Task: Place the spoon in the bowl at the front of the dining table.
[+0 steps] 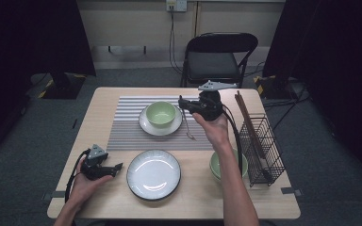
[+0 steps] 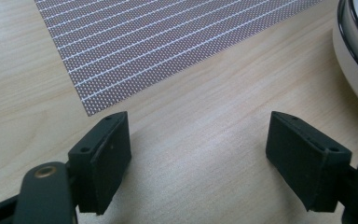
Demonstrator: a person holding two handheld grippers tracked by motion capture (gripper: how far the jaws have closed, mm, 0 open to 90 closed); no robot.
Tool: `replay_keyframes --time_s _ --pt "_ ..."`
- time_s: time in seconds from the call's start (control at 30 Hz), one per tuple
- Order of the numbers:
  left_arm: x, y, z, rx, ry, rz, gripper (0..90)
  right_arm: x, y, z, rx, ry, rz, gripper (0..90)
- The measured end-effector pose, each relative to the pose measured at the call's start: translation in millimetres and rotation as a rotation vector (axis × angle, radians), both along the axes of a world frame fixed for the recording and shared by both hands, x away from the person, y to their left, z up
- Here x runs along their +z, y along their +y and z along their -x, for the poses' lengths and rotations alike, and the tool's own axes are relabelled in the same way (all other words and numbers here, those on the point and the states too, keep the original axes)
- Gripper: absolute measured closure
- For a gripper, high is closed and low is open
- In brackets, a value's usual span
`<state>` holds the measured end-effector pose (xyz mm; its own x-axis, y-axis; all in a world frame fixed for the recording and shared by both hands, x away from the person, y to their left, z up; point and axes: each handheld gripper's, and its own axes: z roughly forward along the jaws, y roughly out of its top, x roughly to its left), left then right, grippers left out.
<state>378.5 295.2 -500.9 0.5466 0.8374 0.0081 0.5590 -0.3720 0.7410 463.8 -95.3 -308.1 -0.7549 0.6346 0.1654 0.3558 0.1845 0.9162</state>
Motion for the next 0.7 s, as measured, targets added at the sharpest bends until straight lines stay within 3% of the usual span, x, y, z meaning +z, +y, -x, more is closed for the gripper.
replay_keyframes --time_s 0.37,0.47,0.53,0.7 --pt "0.5 -1.3 -0.4 0.018 0.005 0.012 22.7 2.7 11.7 -10.2 0.009 -0.007 -0.007 90.0" --pt "5.1 -1.2 -2.7 0.032 0.042 -0.002 26.5 2.5 13.1 -13.5 0.004 -0.006 -0.016 90.0" --pt "11.1 -0.2 -5.7 0.040 0.067 0.020 27.5 1.0 14.7 -16.1 0.007 0.001 -0.007 90.0" --pt "38.9 -4.3 -15.8 0.026 0.030 0.095 32.1 -1.4 17.9 -19.6 0.008 0.011 -0.003 90.0"
